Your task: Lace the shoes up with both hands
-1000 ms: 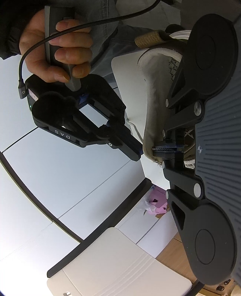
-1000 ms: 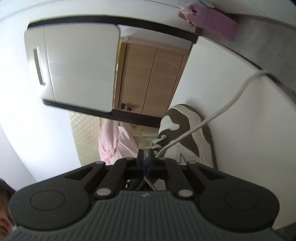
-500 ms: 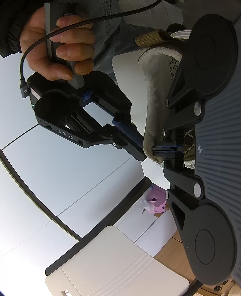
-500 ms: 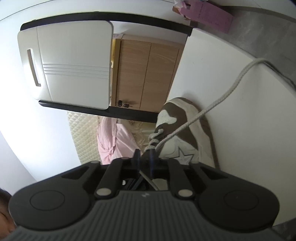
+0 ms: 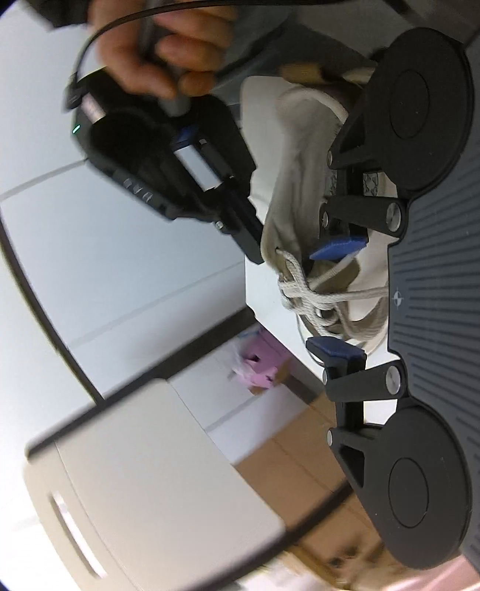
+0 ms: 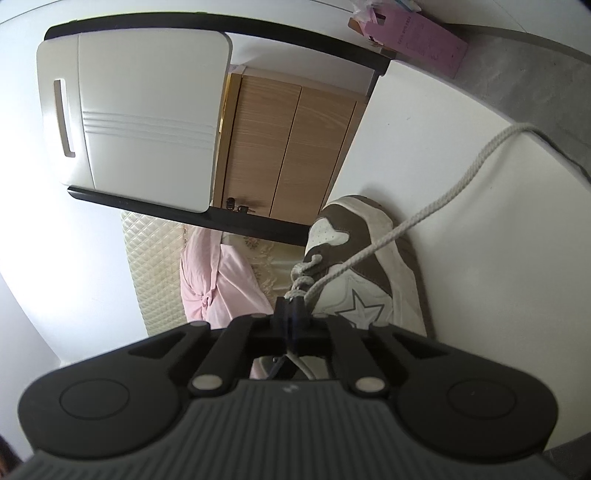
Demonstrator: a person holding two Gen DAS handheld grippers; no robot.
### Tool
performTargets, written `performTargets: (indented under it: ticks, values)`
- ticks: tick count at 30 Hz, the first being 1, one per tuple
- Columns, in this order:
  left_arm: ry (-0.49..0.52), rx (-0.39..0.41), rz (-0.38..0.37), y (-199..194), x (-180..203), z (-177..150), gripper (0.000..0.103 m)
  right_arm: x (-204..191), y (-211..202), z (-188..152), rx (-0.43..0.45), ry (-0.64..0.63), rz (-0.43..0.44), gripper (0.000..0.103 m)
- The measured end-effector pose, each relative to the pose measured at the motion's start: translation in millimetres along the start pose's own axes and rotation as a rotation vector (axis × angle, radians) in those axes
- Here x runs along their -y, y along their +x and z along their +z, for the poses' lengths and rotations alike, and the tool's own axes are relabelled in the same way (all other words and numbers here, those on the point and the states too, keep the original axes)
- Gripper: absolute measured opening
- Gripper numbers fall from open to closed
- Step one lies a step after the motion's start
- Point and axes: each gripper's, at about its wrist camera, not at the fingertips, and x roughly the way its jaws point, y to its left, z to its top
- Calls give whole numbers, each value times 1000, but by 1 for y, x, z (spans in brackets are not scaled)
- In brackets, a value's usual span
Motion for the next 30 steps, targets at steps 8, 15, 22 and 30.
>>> performTargets:
  ticks: [8,15,22,30]
  values:
    - [-311,-9,45,-38,-2,13,66,-4,5,-2,-17,-47,-18,3]
    - [-598,-73,43,-25,-6,18,68,-6,8,-2,-31,-75,-25,3]
    - [-592,-140,78,-23,15,29,68,-7,11,0,-42,-89,-25,3]
    - [-622,-261,207,-1,30,32,67,-9,21,3,-74,-112,-30,3]
